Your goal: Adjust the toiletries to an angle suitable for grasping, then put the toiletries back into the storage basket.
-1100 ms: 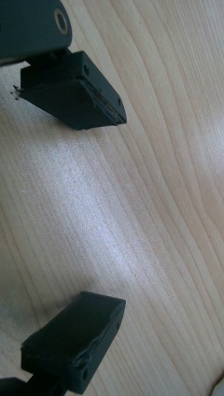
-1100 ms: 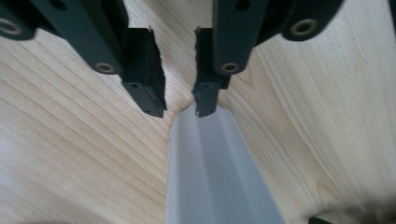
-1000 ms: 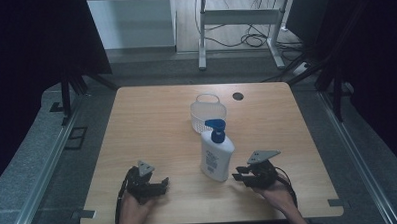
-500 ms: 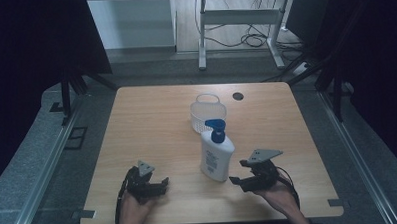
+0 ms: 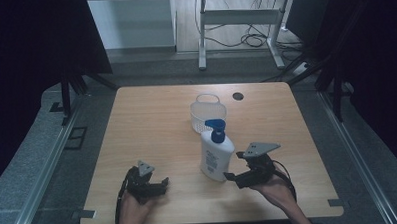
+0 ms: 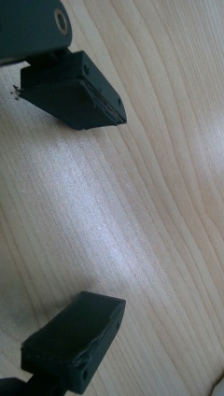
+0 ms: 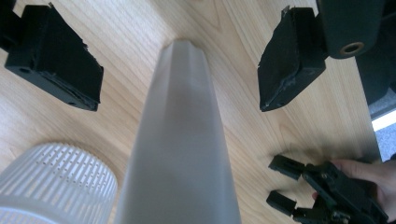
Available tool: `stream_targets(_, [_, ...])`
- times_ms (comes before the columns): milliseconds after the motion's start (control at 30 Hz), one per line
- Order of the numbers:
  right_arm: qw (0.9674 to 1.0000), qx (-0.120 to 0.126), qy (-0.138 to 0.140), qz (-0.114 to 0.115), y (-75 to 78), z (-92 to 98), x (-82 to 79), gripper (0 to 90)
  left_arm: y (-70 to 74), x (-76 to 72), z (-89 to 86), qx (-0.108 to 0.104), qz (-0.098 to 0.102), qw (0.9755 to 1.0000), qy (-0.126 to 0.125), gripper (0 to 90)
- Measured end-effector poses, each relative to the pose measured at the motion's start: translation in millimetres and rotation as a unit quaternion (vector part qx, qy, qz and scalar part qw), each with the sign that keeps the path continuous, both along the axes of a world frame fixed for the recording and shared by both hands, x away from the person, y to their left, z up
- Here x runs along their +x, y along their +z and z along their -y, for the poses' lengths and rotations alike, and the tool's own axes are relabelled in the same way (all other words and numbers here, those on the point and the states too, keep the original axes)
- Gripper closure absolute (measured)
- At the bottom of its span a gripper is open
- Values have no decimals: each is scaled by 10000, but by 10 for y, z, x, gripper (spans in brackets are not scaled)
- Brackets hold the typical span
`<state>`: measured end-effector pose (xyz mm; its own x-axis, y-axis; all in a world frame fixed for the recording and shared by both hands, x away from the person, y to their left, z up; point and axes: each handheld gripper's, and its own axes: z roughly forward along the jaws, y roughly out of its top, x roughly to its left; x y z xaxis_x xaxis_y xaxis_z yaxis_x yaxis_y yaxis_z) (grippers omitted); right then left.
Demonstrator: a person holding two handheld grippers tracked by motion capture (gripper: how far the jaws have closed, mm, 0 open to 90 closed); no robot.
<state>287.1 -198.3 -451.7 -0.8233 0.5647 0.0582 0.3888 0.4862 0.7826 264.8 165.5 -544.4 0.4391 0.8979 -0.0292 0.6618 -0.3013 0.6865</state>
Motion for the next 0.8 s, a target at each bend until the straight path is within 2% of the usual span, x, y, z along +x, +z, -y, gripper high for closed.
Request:
stream_targets(300, [10000,62,-21,14,67,-120,92,141,1,0,0,4,-1,10000,-2,109])
stream_targets(800, [9998,127,-18,162,158,-268,208,140,0,0,0,-1,1,10000,0,109])
